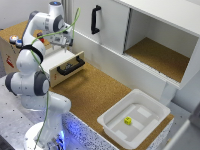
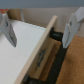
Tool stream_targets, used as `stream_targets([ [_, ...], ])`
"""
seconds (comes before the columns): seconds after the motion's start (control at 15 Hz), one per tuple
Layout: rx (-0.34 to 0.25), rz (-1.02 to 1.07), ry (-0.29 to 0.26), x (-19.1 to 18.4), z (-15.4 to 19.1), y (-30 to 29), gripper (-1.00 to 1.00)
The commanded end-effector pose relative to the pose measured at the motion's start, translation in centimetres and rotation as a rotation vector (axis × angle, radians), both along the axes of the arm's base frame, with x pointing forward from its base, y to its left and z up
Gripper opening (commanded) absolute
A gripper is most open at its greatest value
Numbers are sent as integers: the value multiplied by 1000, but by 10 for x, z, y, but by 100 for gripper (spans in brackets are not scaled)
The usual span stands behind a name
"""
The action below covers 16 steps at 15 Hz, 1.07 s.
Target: Grasp the drawer handle, then close it
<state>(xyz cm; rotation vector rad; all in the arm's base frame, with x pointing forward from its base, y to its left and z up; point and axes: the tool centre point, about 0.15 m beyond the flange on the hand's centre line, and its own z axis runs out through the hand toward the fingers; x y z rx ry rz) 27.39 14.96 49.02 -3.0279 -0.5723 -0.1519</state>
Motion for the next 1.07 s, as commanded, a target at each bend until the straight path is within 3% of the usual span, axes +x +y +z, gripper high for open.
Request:
stream_targets([
  [0.0,101,-144,43,30,-62,-34,100],
  [0.13,140,-211,16,33,-73,-44,100],
  [0.2,123,-231,5,34,-78,-47,100],
  [0.27,174,-252,3,38,-90,-49,100],
  [0.6,220,-291,56,51,-135,-41,100],
  [1.0,185,-293,95,52,-146,-13,100],
])
